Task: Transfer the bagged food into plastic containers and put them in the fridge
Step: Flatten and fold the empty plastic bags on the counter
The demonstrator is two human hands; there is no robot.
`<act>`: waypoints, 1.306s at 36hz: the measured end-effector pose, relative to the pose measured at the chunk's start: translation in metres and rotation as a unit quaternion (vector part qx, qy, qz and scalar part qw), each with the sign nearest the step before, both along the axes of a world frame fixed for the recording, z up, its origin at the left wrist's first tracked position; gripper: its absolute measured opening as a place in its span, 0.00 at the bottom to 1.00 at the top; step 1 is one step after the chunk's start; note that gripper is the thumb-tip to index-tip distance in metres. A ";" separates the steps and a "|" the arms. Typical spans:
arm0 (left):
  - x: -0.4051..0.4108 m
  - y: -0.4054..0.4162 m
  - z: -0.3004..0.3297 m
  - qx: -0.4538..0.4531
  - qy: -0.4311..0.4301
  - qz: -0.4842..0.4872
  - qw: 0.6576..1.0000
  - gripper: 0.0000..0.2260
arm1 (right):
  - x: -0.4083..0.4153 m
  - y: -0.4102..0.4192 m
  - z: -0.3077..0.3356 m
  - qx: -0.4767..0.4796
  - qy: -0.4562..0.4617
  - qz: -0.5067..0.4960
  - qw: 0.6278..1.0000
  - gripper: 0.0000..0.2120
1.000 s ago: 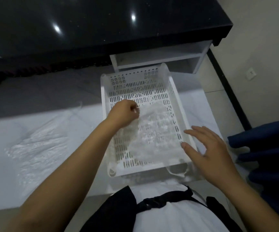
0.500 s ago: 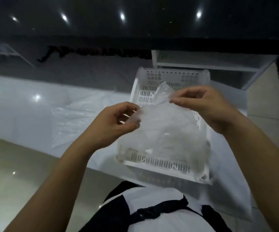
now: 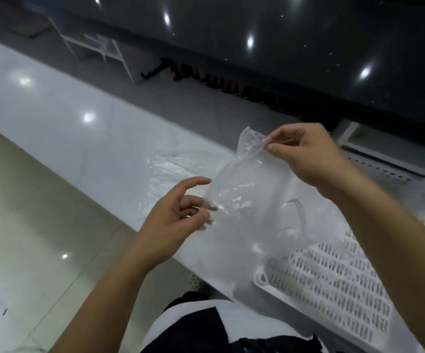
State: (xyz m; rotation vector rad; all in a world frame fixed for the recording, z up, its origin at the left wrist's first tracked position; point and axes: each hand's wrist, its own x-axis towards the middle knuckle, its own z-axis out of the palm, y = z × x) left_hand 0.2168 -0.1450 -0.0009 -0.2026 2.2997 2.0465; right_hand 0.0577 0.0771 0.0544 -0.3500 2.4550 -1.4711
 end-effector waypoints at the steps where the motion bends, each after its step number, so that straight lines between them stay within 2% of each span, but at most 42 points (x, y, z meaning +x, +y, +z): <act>1: -0.001 -0.011 -0.003 0.015 0.003 0.019 1.000 0.22 | -0.006 -0.018 -0.001 0.024 0.004 0.012 1.000 0.07; 5: -0.007 -0.059 -0.017 0.027 0.007 0.067 0.997 0.17 | -0.033 -0.092 -0.010 0.116 0.014 0.059 0.991 0.10; 9: -0.016 -0.105 -0.042 -0.078 -0.049 0.038 0.995 0.11 | -0.058 -0.166 -0.033 0.220 0.021 0.102 0.970 0.13; 13: -0.027 -0.126 -0.069 -0.069 -0.100 0.039 0.992 0.13 | -0.065 -0.226 -0.064 0.295 0.021 0.130 0.947 0.12; 17: -0.037 -0.140 -0.091 -0.070 -0.122 0.053 0.989 0.13 | -0.061 -0.265 -0.096 0.332 0.045 0.110 0.936 0.11; 21: -0.044 -0.153 -0.103 -0.089 -0.127 0.051 0.987 0.16 | -0.037 -0.280 -0.121 0.285 0.096 0.099 0.948 0.23; 25: -0.048 -0.169 -0.112 -0.118 -0.120 0.030 0.985 0.21 | 0.005 -0.272 -0.147 0.215 0.086 0.124 0.965 0.25; 30: -0.056 -0.183 -0.114 -0.079 -0.110 0.062 0.989 0.19 | 0.028 -0.247 -0.171 0.269 0.110 0.130 0.948 0.26; 35: -0.077 -0.177 -0.091 -0.094 -0.018 0.121 0.988 0.15 | 0.038 -0.231 -0.163 0.209 0.138 0.134 0.959 0.26; 39: -0.104 -0.165 -0.080 -0.079 0.054 0.132 0.987 0.18 | 0.057 -0.227 -0.164 0.169 0.155 0.215 0.949 0.26; 41: -0.118 -0.158 -0.080 -0.085 0.056 0.119 0.988 0.19 | 0.058 -0.225 -0.170 0.182 0.144 0.230 0.945 0.26; 44: -0.134 -0.145 -0.086 -0.115 0.042 0.102 0.987 0.22 | 0.048 -0.218 -0.174 0.234 0.119 0.180 0.948 0.28; 47: -0.142 -0.142 -0.096 -0.086 -0.008 0.149 0.985 0.24 | 0.042 -0.211 -0.177 0.302 0.140 0.129 0.934 0.26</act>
